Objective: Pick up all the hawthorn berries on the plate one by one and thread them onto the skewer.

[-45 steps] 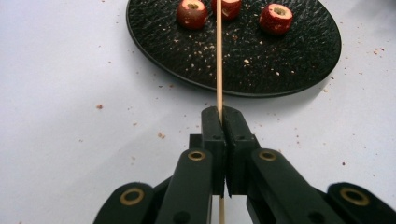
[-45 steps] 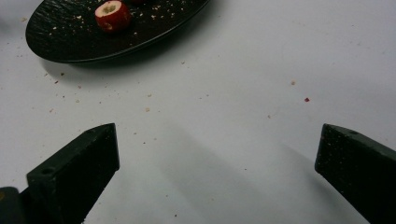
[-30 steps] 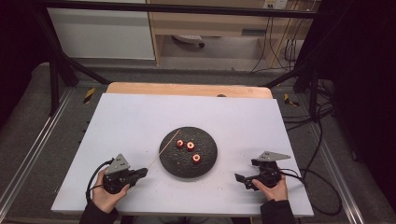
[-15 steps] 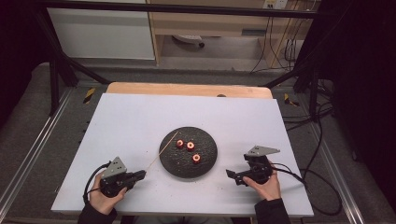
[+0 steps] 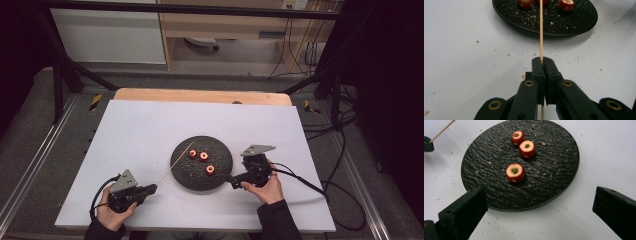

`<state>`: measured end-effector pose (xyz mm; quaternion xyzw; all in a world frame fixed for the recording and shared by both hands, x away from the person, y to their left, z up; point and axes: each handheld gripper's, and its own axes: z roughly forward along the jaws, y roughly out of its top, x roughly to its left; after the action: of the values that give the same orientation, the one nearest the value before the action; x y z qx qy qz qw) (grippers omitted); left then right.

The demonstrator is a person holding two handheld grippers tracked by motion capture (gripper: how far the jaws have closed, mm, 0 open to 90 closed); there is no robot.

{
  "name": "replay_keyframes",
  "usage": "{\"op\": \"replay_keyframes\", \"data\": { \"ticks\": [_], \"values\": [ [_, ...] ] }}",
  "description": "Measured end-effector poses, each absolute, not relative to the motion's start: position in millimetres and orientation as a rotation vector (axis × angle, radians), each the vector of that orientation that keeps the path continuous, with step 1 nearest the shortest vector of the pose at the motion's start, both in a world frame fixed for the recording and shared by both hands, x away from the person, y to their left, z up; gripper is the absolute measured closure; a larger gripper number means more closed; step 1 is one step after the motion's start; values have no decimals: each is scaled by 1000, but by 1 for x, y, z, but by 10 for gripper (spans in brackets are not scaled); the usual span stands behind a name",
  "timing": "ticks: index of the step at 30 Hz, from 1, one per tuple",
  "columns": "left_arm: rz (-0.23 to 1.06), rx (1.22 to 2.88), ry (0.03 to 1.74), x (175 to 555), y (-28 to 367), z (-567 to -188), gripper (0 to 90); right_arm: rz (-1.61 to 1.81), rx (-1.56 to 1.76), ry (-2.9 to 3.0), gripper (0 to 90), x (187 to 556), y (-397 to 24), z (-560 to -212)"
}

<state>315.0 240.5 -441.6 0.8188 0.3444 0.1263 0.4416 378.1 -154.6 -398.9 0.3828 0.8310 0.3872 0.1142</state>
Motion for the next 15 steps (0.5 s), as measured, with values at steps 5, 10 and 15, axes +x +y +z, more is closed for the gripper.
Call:
{"op": "replay_keyframes", "data": {
  "ticks": [5,10,15],
  "values": [
    [307,2026,853,315,239,-442,882,1094,1116,2454,7,387,-137,-393],
    [301,2026,842,316,237,-442,882,1058,1109,2492,28,394,-121,-390],
    [295,2034,843,316,235,-443,882,1032,1081,2532,94,402,-108,-386]
  ]
}}
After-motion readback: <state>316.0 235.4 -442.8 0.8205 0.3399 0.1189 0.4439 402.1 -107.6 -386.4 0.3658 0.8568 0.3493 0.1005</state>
